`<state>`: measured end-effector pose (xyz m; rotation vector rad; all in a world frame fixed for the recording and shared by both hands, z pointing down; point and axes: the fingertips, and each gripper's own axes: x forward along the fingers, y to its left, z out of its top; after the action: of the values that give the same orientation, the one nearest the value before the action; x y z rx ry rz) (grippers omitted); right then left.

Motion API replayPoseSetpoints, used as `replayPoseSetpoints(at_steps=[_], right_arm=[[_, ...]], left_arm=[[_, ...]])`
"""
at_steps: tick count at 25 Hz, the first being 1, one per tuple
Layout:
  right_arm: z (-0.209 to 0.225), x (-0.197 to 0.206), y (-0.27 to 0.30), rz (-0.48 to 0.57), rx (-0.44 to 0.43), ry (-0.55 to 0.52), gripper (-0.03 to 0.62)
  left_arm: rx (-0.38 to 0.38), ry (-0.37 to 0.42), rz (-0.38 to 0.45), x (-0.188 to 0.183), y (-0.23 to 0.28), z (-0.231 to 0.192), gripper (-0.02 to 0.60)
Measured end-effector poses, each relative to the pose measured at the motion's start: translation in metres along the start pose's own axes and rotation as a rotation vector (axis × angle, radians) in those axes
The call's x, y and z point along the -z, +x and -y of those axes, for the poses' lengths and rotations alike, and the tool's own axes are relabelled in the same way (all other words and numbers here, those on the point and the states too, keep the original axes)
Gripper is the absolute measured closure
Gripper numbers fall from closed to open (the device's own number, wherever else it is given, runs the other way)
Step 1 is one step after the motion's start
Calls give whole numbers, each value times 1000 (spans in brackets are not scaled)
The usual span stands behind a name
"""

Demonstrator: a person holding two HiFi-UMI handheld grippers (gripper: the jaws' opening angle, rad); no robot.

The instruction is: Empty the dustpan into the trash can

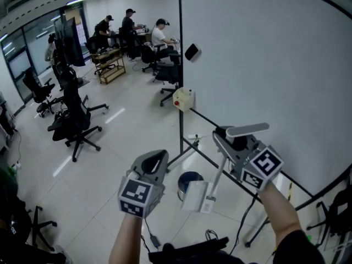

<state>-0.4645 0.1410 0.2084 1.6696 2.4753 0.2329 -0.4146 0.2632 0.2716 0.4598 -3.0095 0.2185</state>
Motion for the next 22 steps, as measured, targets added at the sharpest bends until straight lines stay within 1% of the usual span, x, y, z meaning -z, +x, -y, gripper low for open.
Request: replayPoseSetpoints(at_steps=[2,5,8,11,15,18,22], right_arm=[[-6,1,-11,8,-21,29,524],[-12,3,-26,19,-43,73,527],[-17,6,-34,25,-63,123,534],[-22,6,-36,29,-69,170,542],[-33,4,-38,11,-42,177,545],[-44,0,-40,-22,6,153,545],[-58,-3,-31,-39,48,117,545]], left_arm=[[-9,10,7,-5,-3,12,584],[-18,-14,2,-2,-6,25,584],[-34,-39,-11,6,-11,28,583],[-27,-50,-16,14,-15,28,584],[24,-66,-2,18,-15,27,584],[97,-74,19,18,-13,28,584],[181,-49,26,23,-12,18,584]])
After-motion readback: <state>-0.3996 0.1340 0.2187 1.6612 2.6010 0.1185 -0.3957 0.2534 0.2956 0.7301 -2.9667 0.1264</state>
